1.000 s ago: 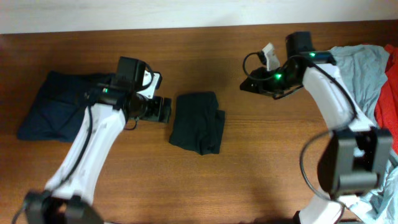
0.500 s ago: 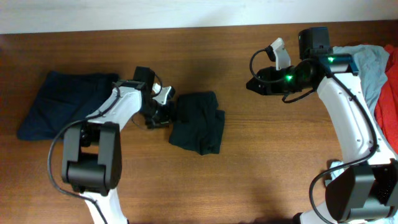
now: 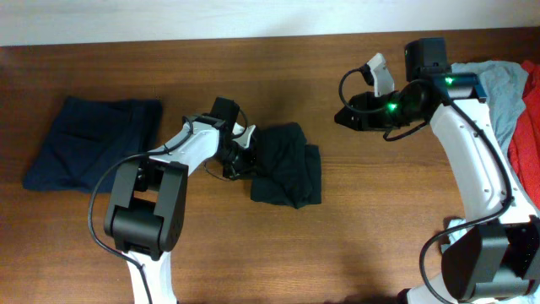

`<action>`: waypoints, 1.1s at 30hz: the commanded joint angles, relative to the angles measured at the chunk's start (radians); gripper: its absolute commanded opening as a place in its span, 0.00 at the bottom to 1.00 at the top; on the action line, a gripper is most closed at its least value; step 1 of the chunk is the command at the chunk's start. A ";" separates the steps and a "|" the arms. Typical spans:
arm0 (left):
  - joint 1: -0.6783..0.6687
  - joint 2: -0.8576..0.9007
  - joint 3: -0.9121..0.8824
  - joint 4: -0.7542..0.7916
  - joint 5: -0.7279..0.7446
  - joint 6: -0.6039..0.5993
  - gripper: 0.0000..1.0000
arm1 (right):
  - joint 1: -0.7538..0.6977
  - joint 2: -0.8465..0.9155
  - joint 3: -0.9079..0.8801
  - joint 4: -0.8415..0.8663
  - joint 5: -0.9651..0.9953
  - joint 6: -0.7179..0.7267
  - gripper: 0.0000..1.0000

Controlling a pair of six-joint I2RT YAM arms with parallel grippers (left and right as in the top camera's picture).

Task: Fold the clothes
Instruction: 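Grasp the folded green shirt with the left gripper, then carry the green shirt left and place it on the navy garment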

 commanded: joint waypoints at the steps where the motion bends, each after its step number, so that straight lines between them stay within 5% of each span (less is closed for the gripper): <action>1: 0.015 0.017 0.002 0.004 -0.010 0.025 0.01 | -0.007 -0.015 0.010 -0.011 0.003 -0.014 0.40; 11: 0.208 -0.144 0.271 -0.046 -0.038 0.301 0.00 | -0.007 -0.015 0.010 -0.045 0.048 -0.014 0.40; 18: 0.442 -0.144 0.286 -0.049 -0.044 0.421 0.00 | -0.007 -0.015 0.010 -0.052 0.048 -0.014 0.40; 33: 0.943 -0.155 0.300 -0.100 -0.037 0.435 0.00 | -0.007 -0.015 0.010 -0.047 0.048 -0.014 0.40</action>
